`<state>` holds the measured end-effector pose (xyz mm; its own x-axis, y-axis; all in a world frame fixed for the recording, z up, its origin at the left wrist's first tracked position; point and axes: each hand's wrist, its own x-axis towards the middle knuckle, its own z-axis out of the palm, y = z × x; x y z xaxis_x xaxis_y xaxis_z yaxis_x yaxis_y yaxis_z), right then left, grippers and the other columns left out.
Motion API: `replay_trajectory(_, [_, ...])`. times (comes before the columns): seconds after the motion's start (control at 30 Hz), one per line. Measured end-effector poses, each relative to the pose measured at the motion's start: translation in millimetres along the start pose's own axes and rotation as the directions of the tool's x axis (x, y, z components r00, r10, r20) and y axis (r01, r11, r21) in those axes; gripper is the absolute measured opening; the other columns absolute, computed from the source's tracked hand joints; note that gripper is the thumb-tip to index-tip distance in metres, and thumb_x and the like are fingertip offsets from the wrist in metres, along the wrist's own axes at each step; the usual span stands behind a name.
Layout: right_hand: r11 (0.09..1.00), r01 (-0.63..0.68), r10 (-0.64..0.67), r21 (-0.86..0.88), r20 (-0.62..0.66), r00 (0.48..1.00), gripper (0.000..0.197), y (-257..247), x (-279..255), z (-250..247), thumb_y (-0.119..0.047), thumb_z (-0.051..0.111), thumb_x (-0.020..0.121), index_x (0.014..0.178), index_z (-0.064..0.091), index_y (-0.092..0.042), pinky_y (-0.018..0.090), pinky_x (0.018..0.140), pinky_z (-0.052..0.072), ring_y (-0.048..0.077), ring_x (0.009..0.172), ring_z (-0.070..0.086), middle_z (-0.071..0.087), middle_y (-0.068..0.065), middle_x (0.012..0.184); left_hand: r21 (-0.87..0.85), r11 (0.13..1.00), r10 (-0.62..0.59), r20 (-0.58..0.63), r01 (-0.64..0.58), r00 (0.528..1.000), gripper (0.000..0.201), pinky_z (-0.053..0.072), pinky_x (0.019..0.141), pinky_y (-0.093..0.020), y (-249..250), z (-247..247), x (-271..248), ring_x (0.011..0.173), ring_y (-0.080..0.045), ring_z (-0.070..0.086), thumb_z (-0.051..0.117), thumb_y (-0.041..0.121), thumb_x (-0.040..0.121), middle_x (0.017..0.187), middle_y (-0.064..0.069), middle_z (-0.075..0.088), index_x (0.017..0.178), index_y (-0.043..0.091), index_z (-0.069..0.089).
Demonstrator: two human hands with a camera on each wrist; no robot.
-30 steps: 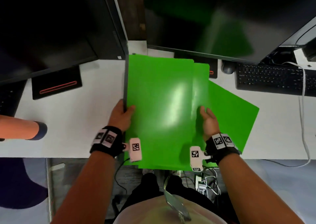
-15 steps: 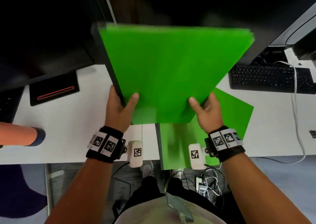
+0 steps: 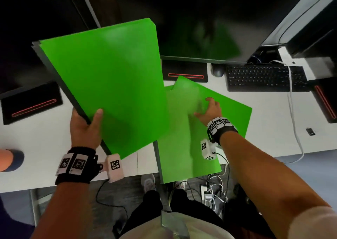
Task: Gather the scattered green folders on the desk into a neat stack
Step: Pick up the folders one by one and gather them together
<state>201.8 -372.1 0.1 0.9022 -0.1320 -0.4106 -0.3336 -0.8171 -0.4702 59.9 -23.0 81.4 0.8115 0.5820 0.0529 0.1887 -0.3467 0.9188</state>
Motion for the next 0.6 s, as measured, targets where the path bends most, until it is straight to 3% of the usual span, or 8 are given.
replay_trajectory(0.1, [0.973,-0.07,0.079,-0.219,0.036,0.996,0.099,8,35,-10,-0.044,0.084,0.064,0.143,0.029,-0.023,0.054,0.109,0.037,0.039,0.137,0.035,0.032,0.017,0.148,-0.068,0.995,-0.081,-0.015,0.079,0.997,0.031,0.055,0.083,-0.035,-9,-8,5,0.097,-0.022,0.065,0.06,0.02,0.091,0.111,-0.009,0.065,0.12,0.012,0.056])
replay_trajectory(0.2, [0.916,-0.04,0.094,-0.399,0.117,0.989,0.119,9,68,-17,-0.054,0.083,0.059,0.151,0.013,-0.023,0.059,0.114,0.026,0.041,0.146,0.014,0.01,0.017,0.16,-0.064,0.992,-0.109,-0.014,0.108,0.994,0.029,0.057,0.072,-0.015,-18,-10,5,0.087,-0.003,0.067,0.058,0.015,0.094,0.111,-0.009,0.064,0.122,0.01,0.054])
replay_trajectory(0.27, [0.872,0.003,0.092,-0.489,0.169,0.981,0.132,10,85,-16,-0.062,0.082,0.054,0.153,0.002,-0.025,0.062,0.115,0.022,0.043,0.148,0.006,0.002,0.017,0.162,-0.063,0.991,-0.122,-0.012,0.121,0.992,0.027,0.055,0.067,-0.01,-26,-12,5,0.079,0.006,0.065,0.057,0.013,0.094,0.11,-0.011,0.064,0.121,0.009,0.054])
replay_trajectory(0.37, [0.835,0.045,0.076,-0.548,0.195,0.978,0.136,15,93,-12,-0.068,0.079,0.051,0.153,-0.001,-0.025,0.064,0.112,0.024,0.042,0.146,0.012,0.01,0.016,0.16,-0.042,0.987,-0.154,-0.021,0.153,0.988,0.03,0.054,0.062,-0.008,-30,-18,5,0.071,0.011,0.064,0.058,0.017,0.094,0.102,-0.009,0.066,0.122,0.005,0.054])
replay_trajectory(0.5, [0.789,0.005,0.072,-0.614,0.101,0.992,0.131,17,83,-9,-0.079,0.072,0.046,0.147,0.019,-0.016,0.061,0.11,0.029,0.041,0.138,0.03,0.029,0.02,0.148,-0.036,0.986,-0.167,-0.032,0.166,0.985,0.032,0.054,0.061,-0.007,-28,-26,3,0.07,0.013,0.064,0.056,0.017,0.095,0.097,0.002,0.066,0.124,0.004,0.053])
replay_trajectory(0.6, [0.799,-0.064,0.118,-0.598,0.052,0.992,0.126,21,75,-6,-0.082,0.07,0.044,0.14,0.03,-0.01,0.054,0.107,0.035,0.038,0.132,0.037,0.037,0.018,0.141,-0.025,0.987,-0.159,-0.051,0.158,0.986,0.031,0.056,0.062,-0.01,-24,-29,4,0.071,0.012,0.065,0.057,0.019,0.095,0.102,-0.008,0.066,0.124,0.007,0.054])
